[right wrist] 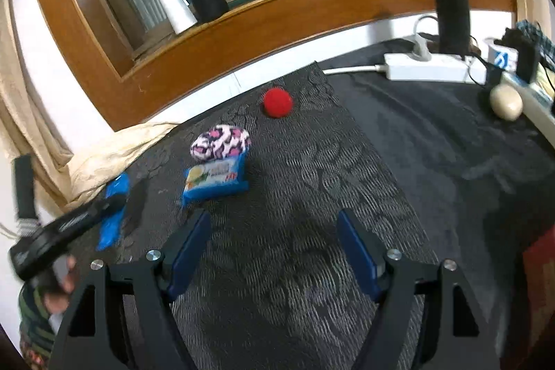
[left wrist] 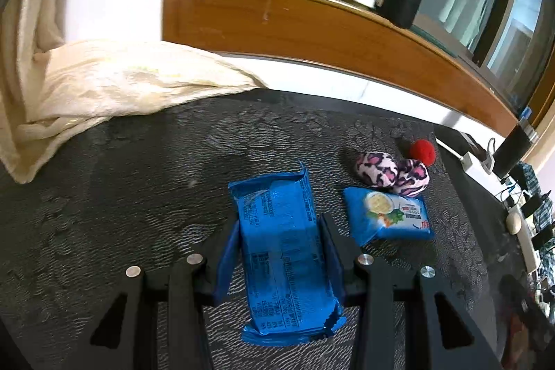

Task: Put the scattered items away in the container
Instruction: 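Grasp the blue wrapper packet with the left tool while the right tool grasps the leopard fabric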

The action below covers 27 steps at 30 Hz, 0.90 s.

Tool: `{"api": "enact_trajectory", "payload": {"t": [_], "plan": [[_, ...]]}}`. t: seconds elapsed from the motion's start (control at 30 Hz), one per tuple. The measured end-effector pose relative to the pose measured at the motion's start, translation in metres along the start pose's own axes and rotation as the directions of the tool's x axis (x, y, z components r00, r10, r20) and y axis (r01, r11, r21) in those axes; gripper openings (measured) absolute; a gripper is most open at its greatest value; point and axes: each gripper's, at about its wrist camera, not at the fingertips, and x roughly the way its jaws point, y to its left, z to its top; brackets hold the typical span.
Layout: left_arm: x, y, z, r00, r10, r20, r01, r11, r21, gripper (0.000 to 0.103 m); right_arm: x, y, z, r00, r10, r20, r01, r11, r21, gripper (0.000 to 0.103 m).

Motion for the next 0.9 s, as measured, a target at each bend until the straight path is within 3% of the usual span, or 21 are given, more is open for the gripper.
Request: {"api": "enact_trajectory", "payload": {"t": [0.2,0.5,0.7,0.77,0.8,0.83,0.9], "plan": [[0.003,0.01,0.003,1.0,-0.028,0.008,0.028,0.999,-0.022,0.046,0.04,0.021,0.029,1.0,0.001,-0.006,-0.001,0.998,-0.056,0.078],[0.007,0.016,0.007,1.0,-0.03,-0.002,0.03,0.998,-0.05,0.046,0.106,0.024,0.063,0.986,0.126,-0.112,-0.118,0.99,0.073,0.078],[0.015,0.016,0.006,0.999,-0.025,-0.022,0.024,0.998,-0.057,0.046,0.137,0.034,0.066,0.979,0.132,-0.157,-0.12,0.989,0.083,0.078],[0.018,0.015,0.005,0.999,-0.024,-0.029,0.023,0.998,-0.054,0.046,0.146,0.035,0.065,0.976,0.133,-0.174,-0.119,0.989,0.088,0.067],[0.019,0.014,0.005,0.999,-0.024,-0.031,0.022,0.998,-0.052,0.046,0.148,0.034,0.064,0.975,0.132,-0.181,-0.116,0.989,0.095,0.05],[0.02,0.014,0.004,0.999,-0.023,-0.033,0.022,0.998,-0.05,0.046,0.15,0.032,0.062,0.973,0.131,-0.189,-0.113,0.988,0.102,0.041],[0.021,0.012,0.004,0.999,-0.023,-0.035,0.021,0.999,-0.048,0.047,0.145,0.031,0.061,0.976,0.121,-0.181,-0.104,0.989,0.1,0.034]]}}
